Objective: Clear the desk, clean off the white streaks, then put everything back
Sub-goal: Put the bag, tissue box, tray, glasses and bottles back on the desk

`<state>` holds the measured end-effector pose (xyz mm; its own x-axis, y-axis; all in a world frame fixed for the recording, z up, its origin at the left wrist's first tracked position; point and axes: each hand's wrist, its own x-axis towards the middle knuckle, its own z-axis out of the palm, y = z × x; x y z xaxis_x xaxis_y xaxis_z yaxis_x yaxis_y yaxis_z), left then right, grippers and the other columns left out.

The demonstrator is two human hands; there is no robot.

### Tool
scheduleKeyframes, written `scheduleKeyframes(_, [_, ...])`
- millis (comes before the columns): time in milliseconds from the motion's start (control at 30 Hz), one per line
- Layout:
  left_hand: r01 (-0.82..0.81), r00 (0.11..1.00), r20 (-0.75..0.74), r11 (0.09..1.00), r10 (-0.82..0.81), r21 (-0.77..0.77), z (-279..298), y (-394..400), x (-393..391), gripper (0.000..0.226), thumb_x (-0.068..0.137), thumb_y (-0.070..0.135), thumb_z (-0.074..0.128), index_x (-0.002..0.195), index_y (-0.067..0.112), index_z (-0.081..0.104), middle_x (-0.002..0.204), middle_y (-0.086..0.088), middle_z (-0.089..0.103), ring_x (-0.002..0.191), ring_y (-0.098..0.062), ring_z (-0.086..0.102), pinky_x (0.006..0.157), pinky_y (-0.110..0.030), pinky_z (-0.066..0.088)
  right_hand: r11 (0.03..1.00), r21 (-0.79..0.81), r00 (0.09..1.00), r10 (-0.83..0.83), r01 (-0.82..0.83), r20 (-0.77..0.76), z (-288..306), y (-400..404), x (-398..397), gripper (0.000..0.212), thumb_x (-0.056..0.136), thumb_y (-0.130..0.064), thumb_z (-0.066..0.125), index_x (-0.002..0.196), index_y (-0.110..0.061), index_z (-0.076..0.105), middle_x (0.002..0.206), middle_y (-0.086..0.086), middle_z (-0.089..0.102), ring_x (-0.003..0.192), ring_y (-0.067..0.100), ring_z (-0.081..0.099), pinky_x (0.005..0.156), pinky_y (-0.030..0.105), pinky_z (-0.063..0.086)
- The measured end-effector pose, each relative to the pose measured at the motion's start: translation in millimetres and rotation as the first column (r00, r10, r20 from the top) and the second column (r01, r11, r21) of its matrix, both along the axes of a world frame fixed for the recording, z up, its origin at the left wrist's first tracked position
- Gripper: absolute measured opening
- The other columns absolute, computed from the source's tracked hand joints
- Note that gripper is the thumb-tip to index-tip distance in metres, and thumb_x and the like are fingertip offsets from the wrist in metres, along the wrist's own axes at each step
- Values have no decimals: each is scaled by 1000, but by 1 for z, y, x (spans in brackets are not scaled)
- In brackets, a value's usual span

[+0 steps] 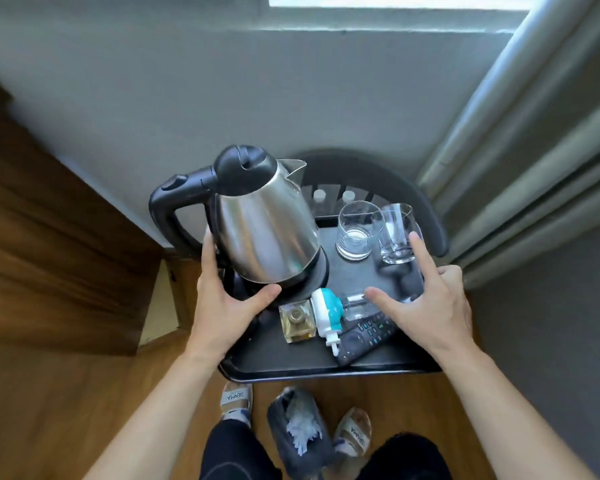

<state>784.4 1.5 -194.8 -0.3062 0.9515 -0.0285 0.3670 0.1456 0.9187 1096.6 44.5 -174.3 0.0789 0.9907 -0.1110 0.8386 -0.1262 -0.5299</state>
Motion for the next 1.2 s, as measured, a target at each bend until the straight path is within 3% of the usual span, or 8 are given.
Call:
scheduleKeyframes(200, [-148, 989, 15, 985, 147, 92, 111, -37, -33, 127, 71, 27, 96, 159, 56, 9, 132, 61, 35, 141, 8, 38, 122, -32, 32, 984, 92, 988, 153, -150, -28, 108, 4, -43, 118, 52, -96, 58, 152, -64, 6, 100, 0, 38, 94, 18, 48, 80, 33, 47])
scheduleKeyframes(400, [-316, 949, 43, 932, 313, 179, 191, -85, -86, 125, 72, 20, 95, 162, 50, 12, 123, 59, 42, 122, 31, 39, 100, 1, 32, 943, 163, 954, 299, -290, -32, 190, -5, -112, 118, 51, -98, 59, 151, -66, 7, 97, -2, 37, 90, 18, 48, 81, 35, 48])
scheduleKeyframes(467, [-352, 935, 34, 914, 353, 201, 211, -103, -109, 123, 72, 22, 95, 160, 52, 14, 121, 57, 44, 119, 32, 41, 100, -3, 34, 928, 178, 940, 339, -327, -40, 210, -12, -140, 117, 50, -99, 59, 150, -67, 7, 95, -3, 37, 90, 19, 49, 84, 38, 51])
scheduleKeyframes(600, [-383, 919, 3, 889, 395, 250, 242, -146, -172, 124, 67, 33, 96, 158, 55, 16, 137, 42, 47, 132, 12, 47, 112, -22, 38, 896, 199, 906, 417, -396, -71, 240, -37, -210, 115, 49, -99, 60, 148, -70, 8, 95, -5, 37, 90, 17, 52, 79, 38, 51])
scheduleKeyframes(833, [-457, 871, -35, 836, 490, 303, 273, -225, -300, 117, 71, 24, 96, 153, 56, 19, 131, 50, 42, 123, 31, 40, 96, 6, 31, 847, 218, 847, 517, -485, -123, 267, -90, -357, 115, 48, -97, 63, 148, -69, 12, 97, -3, 39, 89, 17, 55, 77, 38, 51])
scheduleKeyframes(900, [-498, 846, -46, 819, 531, 286, 279, -250, -338, 120, 71, 26, 96, 157, 52, 16, 124, 56, 37, 119, 26, 45, 100, 1, 33, 827, 213, 822, 553, -521, -135, 271, -105, -400, 116, 48, -97, 62, 149, -69, 12, 97, -3, 40, 88, 16, 55, 78, 38, 52])
scheduleKeyframes(1033, [-551, 806, -86, 794, 586, 257, 290, -301, -408, 124, 71, 34, 94, 162, 50, 11, 119, 65, 29, 133, -2, 45, 115, -27, 37, 774, 219, 764, 628, -594, -146, 276, -133, -484, 114, 50, -98, 62, 148, -70, 10, 96, -2, 39, 85, 15, 55, 79, 38, 55])
scheduleKeyframes(1200, [-609, 750, -111, 747, 652, 267, 301, -352, -480, 120, 67, 45, 90, 158, 56, 14, 123, 67, 31, 136, -8, 45, 115, -33, 38, 703, 226, 692, 709, -675, -139, 283, -163, -576, 116, 47, -101, 56, 147, -72, 5, 98, -3, 38, 89, 18, 54, 76, 36, 53])
